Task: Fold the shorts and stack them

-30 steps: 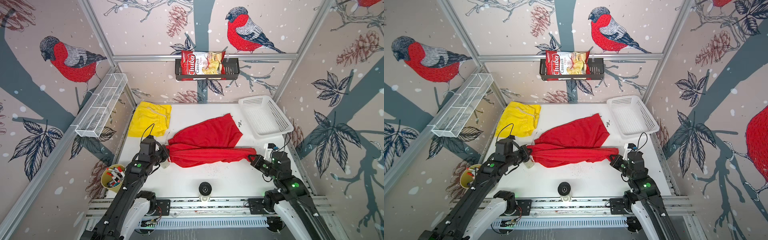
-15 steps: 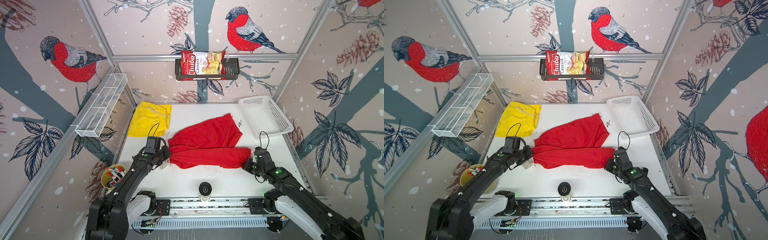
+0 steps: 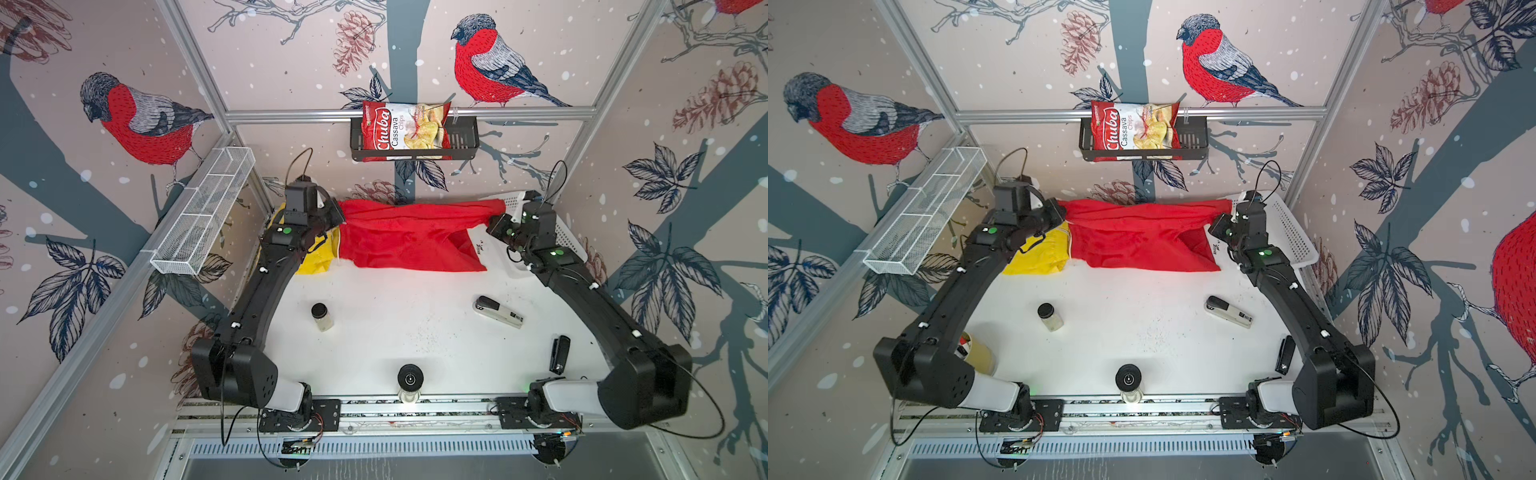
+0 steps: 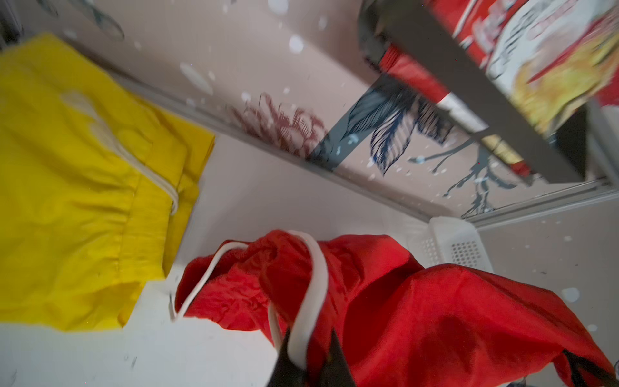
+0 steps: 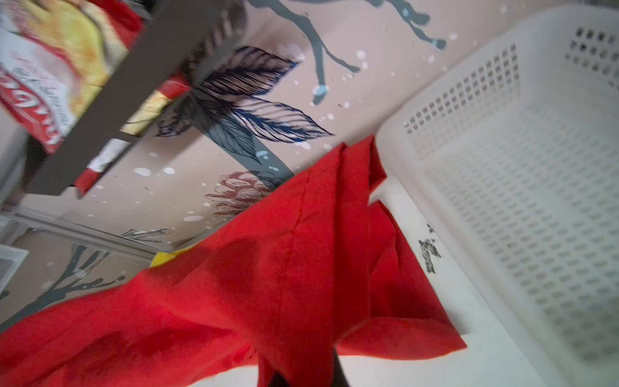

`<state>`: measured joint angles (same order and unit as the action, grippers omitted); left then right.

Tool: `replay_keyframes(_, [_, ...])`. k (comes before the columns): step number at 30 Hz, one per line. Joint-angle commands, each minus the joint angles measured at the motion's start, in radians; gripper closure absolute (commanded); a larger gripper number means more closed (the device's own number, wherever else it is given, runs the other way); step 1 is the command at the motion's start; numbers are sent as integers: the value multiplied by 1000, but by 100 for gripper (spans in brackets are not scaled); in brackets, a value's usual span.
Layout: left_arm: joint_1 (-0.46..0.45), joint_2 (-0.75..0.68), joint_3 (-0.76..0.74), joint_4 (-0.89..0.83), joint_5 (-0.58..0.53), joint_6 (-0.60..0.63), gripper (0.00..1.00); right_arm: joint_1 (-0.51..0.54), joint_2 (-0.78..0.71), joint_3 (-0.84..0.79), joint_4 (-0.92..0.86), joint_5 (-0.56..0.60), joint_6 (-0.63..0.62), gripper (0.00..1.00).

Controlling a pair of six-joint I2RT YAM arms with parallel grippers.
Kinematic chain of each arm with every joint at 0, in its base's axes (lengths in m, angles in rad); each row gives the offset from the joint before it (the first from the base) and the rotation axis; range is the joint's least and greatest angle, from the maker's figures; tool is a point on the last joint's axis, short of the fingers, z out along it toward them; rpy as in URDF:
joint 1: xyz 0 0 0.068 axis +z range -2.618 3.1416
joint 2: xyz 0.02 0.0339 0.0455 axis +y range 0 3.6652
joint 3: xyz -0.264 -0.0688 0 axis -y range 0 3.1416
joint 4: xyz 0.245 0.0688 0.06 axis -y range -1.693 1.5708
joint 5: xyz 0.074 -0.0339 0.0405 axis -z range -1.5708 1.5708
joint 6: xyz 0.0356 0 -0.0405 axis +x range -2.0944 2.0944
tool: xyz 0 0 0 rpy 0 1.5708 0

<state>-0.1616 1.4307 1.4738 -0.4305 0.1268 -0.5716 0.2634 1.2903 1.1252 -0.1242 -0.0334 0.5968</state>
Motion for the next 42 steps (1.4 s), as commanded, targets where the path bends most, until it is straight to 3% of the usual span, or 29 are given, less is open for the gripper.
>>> replay_keyframes(1, [3, -67, -87, -22, -49, 31, 100, 7, -106, -107, -14, 47, -26, 100])
replay_keyframes(10, [2, -191, -608, 92, 14, -58, 100, 149, -403, -673, -93, 84, 104, 100])
replay_keyframes(15, [2, -227, -748, 82, -21, -81, 100, 154, -482, -869, -95, 61, 149, 99])
replay_keyframes(18, [2, -236, -789, 48, -33, -95, 100, 154, -519, -914, -112, 70, 144, 90])
replay_keyframes(20, [2, -245, -818, 35, -35, -107, 95, 154, -542, -925, -114, 51, 146, 76])
replay_keyframes(22, [3, -259, -843, 24, -30, -120, 76, 155, -564, -911, -134, 50, 151, 58])
replay_keyframes(24, [2, -284, -848, 1, -30, -134, 55, 155, -594, -859, -182, 73, 144, 52])
replay_keyframes(26, [2, -318, -829, -30, -34, -145, 43, 152, -620, -773, -247, 115, 125, 48])
replay_keyframes(30, [2, -380, -737, -71, -67, -137, 41, 149, -635, -578, -296, 193, 79, 47])
replay_keyframes(33, [2, -379, -676, -10, -64, -131, 41, 148, -561, -468, -242, 228, 31, 47])
replay_keyframes(42, [-29, -119, -528, 170, 26, -139, 42, 91, -142, -234, -58, 165, -122, 44])
